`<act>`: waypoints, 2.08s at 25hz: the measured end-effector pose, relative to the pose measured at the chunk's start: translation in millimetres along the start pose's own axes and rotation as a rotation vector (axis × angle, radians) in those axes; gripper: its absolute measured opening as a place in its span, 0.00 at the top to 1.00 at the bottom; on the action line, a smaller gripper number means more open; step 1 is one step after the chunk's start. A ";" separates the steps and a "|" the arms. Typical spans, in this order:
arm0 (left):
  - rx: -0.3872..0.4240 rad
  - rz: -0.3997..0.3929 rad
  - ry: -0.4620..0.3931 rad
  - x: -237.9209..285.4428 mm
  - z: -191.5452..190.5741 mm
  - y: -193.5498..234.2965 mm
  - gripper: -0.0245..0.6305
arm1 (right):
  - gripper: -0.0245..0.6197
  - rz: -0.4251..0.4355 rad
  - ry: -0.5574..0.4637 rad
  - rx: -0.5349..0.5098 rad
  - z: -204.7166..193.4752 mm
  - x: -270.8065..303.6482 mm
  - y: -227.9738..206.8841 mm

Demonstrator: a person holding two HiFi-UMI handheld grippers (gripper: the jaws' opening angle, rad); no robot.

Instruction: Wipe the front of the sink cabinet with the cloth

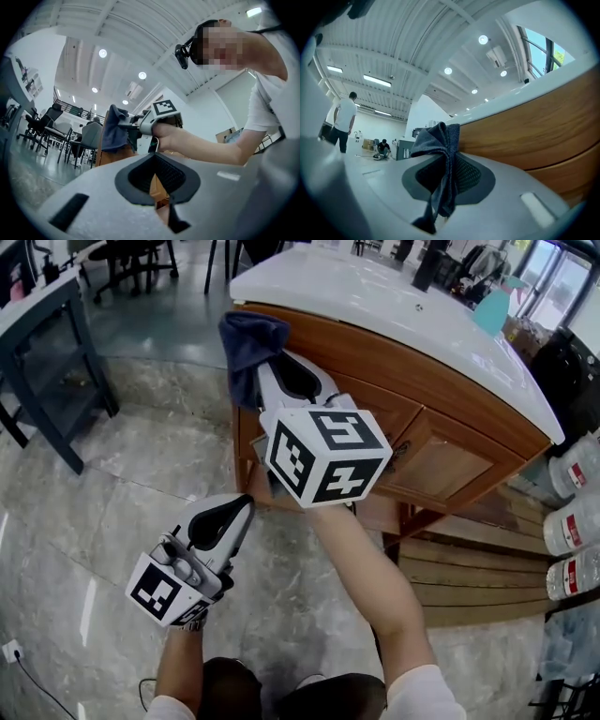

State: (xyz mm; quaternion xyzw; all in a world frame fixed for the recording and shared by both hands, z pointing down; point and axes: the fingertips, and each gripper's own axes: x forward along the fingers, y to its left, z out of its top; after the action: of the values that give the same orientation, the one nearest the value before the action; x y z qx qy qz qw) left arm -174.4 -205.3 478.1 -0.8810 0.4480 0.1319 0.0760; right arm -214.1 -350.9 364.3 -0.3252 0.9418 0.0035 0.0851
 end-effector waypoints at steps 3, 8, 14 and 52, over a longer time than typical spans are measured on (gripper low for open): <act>-0.003 0.008 -0.017 -4.8 5.3 -0.8 0.96 | 0.89 -0.043 0.004 -0.035 1.0 10.6 1.3; 0.009 -0.011 -0.023 -5.1 8.2 -10.9 0.96 | 0.89 -0.106 0.005 -0.111 3.0 9.0 -5.0; 0.018 -0.031 -0.023 -5.6 8.9 -17.0 0.96 | 0.89 -0.178 -0.012 -0.131 15.2 -21.3 -31.1; 0.090 -0.121 0.014 6.8 6.8 -62.5 0.96 | 0.88 -0.889 0.044 -0.248 72.8 -335.7 -313.6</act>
State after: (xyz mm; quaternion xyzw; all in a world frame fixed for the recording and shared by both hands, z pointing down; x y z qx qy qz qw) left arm -121.1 -172.2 470.6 -0.9031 0.3997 0.1006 0.1205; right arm 249.5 -388.2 362.4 -0.7053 0.7049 0.0723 0.0187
